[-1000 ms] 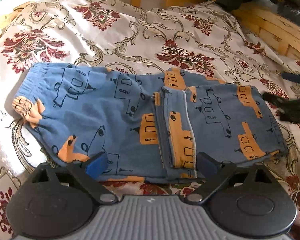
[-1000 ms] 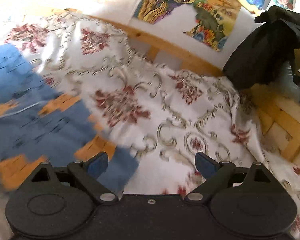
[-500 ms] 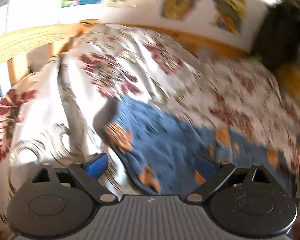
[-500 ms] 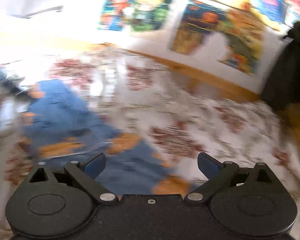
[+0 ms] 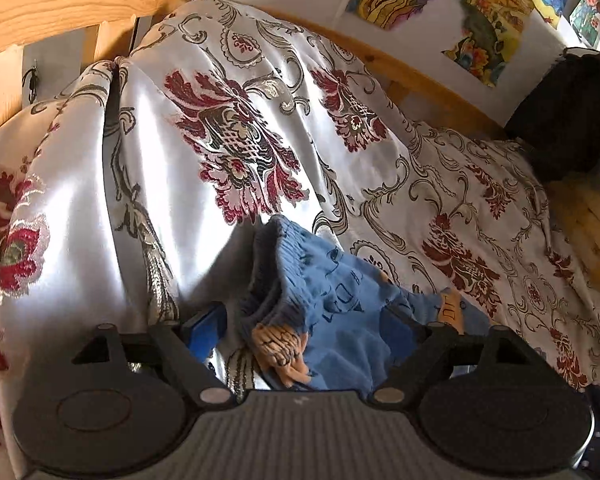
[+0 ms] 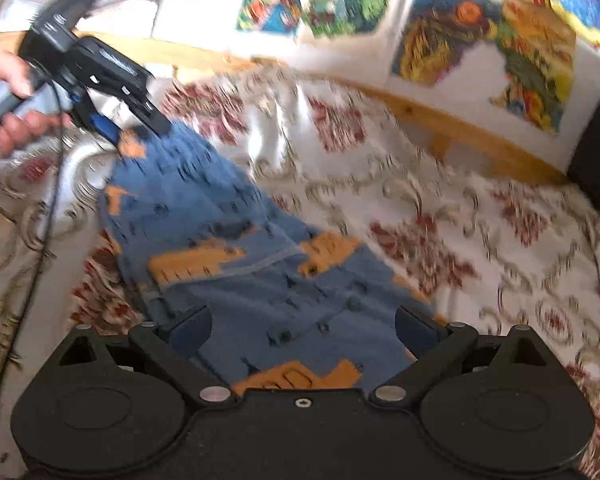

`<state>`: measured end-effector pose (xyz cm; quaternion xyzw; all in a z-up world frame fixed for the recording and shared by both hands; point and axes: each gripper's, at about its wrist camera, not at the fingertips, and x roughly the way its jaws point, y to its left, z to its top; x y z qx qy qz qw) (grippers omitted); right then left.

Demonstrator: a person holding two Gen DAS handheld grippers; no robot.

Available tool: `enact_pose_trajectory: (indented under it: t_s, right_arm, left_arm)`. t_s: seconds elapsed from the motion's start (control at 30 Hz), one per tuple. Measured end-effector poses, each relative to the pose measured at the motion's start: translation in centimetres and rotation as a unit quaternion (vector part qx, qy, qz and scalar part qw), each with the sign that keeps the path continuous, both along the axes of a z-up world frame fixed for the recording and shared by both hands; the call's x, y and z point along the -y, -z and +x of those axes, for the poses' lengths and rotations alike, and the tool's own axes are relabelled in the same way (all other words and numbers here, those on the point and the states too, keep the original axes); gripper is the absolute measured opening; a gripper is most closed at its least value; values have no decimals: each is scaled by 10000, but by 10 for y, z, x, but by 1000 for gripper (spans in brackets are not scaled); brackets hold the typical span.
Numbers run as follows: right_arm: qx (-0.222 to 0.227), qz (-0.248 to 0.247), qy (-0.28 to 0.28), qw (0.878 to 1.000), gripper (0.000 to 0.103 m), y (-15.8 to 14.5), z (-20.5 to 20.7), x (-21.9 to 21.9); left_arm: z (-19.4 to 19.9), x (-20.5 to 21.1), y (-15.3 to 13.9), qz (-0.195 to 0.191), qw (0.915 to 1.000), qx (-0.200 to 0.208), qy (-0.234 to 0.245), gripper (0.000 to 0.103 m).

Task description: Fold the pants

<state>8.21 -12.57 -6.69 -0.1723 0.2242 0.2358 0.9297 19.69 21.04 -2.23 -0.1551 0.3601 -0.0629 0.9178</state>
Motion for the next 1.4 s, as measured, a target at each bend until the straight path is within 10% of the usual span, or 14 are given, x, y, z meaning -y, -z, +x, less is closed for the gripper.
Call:
enact_pose_trajectory:
  t_s: [0.37, 0.6, 0.97, 1.4]
  right_arm:
    - [-258, -63, 50, 9996, 98, 12, 5, 0]
    - [-356, 15, 64, 9993, 98, 11, 8, 0]
    - [-458, 155, 54, 9988, 98, 11, 11, 3]
    - [-76, 437, 524, 9976, 98, -38, 12, 67]
  left_arm:
    - [-4, -5, 4, -492, 9980, 18, -400, 83]
    - [-5, -16, 7, -636, 9937, -158, -908, 40]
    - [-8, 13, -10, -276, 9919, -193, -1229, 20]
    - [-46, 146, -82, 607, 9930, 955, 336, 19]
